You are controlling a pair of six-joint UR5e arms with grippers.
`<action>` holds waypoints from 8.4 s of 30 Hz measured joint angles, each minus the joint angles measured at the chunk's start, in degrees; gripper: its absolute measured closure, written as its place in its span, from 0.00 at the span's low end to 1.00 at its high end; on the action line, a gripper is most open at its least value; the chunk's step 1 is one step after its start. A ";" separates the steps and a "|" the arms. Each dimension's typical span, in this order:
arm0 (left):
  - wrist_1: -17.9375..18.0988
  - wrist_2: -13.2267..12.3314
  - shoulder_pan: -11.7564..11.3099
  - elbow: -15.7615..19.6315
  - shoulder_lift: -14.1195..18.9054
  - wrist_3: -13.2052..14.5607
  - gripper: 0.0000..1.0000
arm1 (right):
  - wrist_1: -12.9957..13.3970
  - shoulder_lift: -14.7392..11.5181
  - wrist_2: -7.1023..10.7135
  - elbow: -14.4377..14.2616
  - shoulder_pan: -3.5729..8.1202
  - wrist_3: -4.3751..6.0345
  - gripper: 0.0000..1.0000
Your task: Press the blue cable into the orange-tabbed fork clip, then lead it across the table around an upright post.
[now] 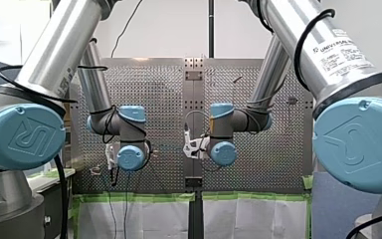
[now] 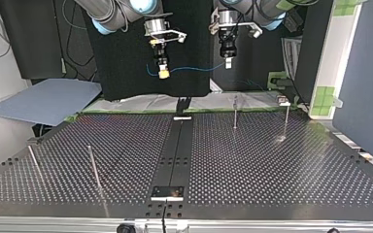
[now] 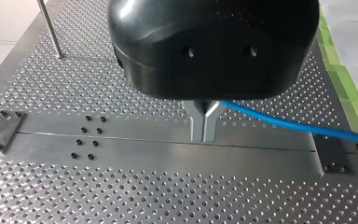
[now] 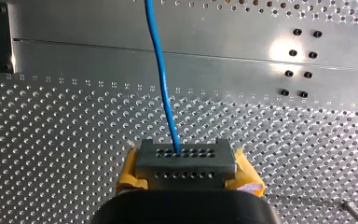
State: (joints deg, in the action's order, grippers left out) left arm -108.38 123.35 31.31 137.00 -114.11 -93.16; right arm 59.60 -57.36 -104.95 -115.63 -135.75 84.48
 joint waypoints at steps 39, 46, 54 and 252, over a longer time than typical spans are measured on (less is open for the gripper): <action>0.00 0.00 0.00 0.00 0.00 0.00 0.99 | 0.00 0.00 -0.01 0.00 0.00 0.00 1.00; 0.00 0.00 0.00 0.00 0.00 0.00 0.99 | 0.00 0.00 0.00 0.00 0.00 0.00 1.00; 0.00 0.00 0.00 0.00 0.00 0.00 0.99 | 0.00 0.00 0.00 0.00 0.00 0.00 1.00; -4.85 -24.87 -26.89 -13.90 -17.73 -8.71 0.99 | -11.97 24.70 3.42 25.85 5.64 7.58 1.00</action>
State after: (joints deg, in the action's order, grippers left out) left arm -113.23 98.48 4.42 123.10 -131.84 -101.88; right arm 47.63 -32.66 -101.52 -89.78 -130.10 92.06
